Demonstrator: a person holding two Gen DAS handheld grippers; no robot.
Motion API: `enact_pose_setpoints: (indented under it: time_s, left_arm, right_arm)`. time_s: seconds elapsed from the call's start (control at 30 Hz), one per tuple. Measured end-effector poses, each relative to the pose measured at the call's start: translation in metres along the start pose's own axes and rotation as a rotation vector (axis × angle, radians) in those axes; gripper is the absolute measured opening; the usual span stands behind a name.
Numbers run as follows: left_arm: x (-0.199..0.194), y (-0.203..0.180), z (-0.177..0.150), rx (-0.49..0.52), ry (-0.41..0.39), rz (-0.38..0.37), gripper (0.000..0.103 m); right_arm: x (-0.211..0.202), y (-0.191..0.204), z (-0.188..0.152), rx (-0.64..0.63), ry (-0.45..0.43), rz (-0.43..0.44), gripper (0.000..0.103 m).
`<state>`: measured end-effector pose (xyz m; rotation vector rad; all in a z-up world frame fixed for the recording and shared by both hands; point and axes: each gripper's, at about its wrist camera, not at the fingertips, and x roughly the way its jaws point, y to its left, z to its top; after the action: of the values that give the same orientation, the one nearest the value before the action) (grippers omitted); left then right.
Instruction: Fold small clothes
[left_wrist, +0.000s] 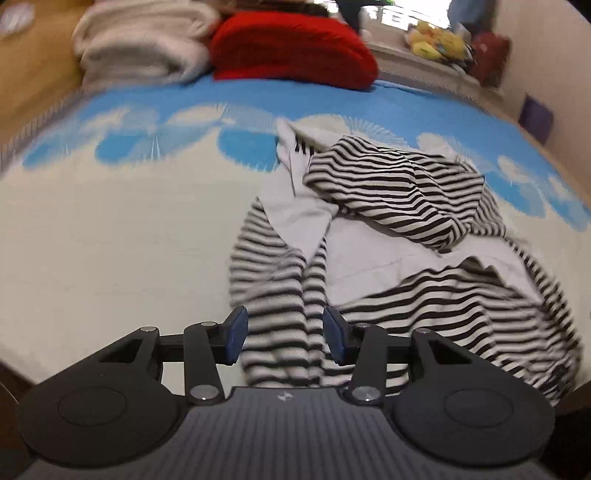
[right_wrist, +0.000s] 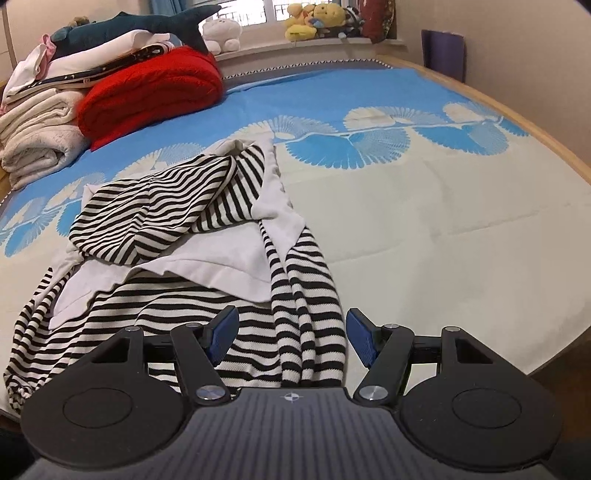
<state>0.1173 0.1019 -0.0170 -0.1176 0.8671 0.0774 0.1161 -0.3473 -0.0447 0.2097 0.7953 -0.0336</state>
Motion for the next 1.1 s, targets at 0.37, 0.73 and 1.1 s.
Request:
enact_pose_setpoints:
  time_s: [0.37,0.73,1.1]
  left_arm:
    - [0.022,0.020,0.000,-0.144,0.083,-0.038,0.051]
    - [0.058,0.046,-0.011,-0.385,0.260,-0.048,0.074]
    - [0.069,0.047,-0.018,-0.445,0.297,-0.084,0.075]
  right_arm:
    - [0.006,-0.002,0.002,0.006,0.014,0.003,0.064]
    - [0.037,-0.022,-0.005,0.121,0.156,-0.049,0.064]
    - [0.066,-0.027,-0.025,0.195,0.300,-0.043,0.065]
